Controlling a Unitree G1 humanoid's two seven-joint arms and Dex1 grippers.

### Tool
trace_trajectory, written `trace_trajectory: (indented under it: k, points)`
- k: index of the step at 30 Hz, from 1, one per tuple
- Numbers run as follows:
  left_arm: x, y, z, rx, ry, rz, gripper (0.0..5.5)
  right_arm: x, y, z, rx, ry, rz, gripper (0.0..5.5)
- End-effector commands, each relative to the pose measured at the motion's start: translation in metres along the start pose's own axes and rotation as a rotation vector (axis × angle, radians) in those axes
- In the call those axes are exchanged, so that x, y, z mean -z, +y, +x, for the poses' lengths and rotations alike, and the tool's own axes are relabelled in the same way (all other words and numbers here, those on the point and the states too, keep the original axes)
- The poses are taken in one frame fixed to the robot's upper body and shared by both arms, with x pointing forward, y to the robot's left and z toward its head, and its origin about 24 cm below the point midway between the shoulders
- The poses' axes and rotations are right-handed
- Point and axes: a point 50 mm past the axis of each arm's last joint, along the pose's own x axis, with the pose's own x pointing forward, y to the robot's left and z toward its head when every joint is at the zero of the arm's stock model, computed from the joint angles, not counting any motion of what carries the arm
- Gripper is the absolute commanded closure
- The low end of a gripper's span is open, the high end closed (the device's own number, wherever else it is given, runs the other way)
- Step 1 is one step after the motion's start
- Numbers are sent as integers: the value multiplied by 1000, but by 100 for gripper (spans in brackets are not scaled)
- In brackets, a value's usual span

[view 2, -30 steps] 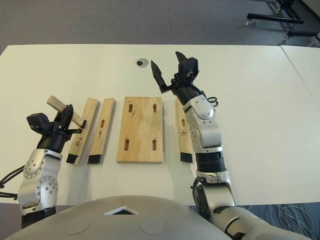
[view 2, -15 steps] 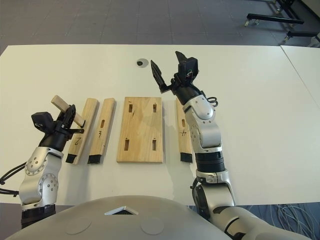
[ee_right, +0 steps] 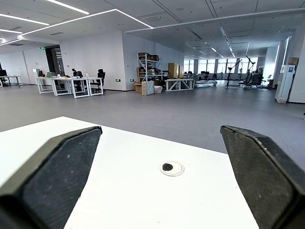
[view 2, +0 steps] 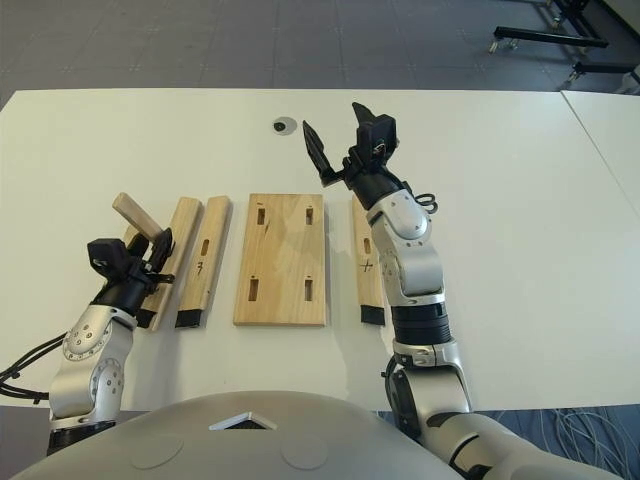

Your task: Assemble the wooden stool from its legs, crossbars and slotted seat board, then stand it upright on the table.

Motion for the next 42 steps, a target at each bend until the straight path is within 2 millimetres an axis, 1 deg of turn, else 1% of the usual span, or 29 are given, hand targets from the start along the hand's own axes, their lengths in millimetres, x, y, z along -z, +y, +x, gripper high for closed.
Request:
trace_trajectory:
  k: [1, 3, 4, 5, 6, 7, 10, 12, 16, 19, 22, 23, 25, 26, 28, 30, 32, 35, 38, 42]
  points:
    - [-15, 1, 3, 10, -66, 42, 307, -4, 1, 3, 4, -25, -8, 92]
    - [-19, 2, 4, 13, -85, 54, 277, -4, 0, 3, 7, -26, -6, 92]
    - [-24, 2, 5, 15, -108, 56, 255, -4, 0, 3, 8, -27, -5, 92]
    - [-29, 2, 5, 21, -130, 59, 249, -4, 0, 3, 10, -29, -3, 92]
    - [-34, 1, 6, 37, -150, 75, 224, -3, 0, 3, 11, -28, 0, 92]
    - [-37, -1, 7, 50, -167, 80, 221, -2, 0, 3, 11, -25, 2, 92]
    - [-46, -2, 8, 66, -206, 85, 183, 2, -1, 2, 17, -18, 10, 92]
    - [-56, -2, 10, 69, -243, 81, 154, 2, -2, 2, 21, -18, 12, 92]
    - [-82, -1, 12, 66, -338, 73, 154, 4, -2, 3, 24, -19, 16, 92]
    - [-97, -2, 13, 94, -384, 77, 154, 5, -1, 3, 20, -17, 18, 92]
    - [-112, 0, 19, 96, -421, 81, 154, 4, 0, 5, 18, -23, 19, 92]
    - [-117, 0, 23, 93, -430, 70, 154, 4, 0, 6, 16, -25, 20, 92]
    - [-127, 1, 40, 64, -419, 20, 154, 4, 0, 7, 13, -26, 21, 92]
    - [-135, -2, 47, 75, -420, 17, 154, 4, 2, 8, 5, -27, 20, 92]
    - [-147, -4, 55, 95, -422, 20, 154, 4, 4, 10, -8, -30, 20, 92]
    - [-150, 1, 59, 90, -401, 32, 154, 3, 4, 11, -9, -34, 22, 92]
    - [-148, 6, 60, 78, -374, 38, 154, 4, 4, 10, -6, -34, 21, 92]
    - [-146, 11, 56, 72, -348, 36, 154, 5, 4, 8, -5, -30, 21, 92]
    - [-148, 19, 51, 52, -344, 37, 154, 5, 4, 8, -8, -28, 19, 92]
    - [-145, 13, 48, 65, -338, 15, 154, 4, 4, 9, -13, -26, 11, 92]
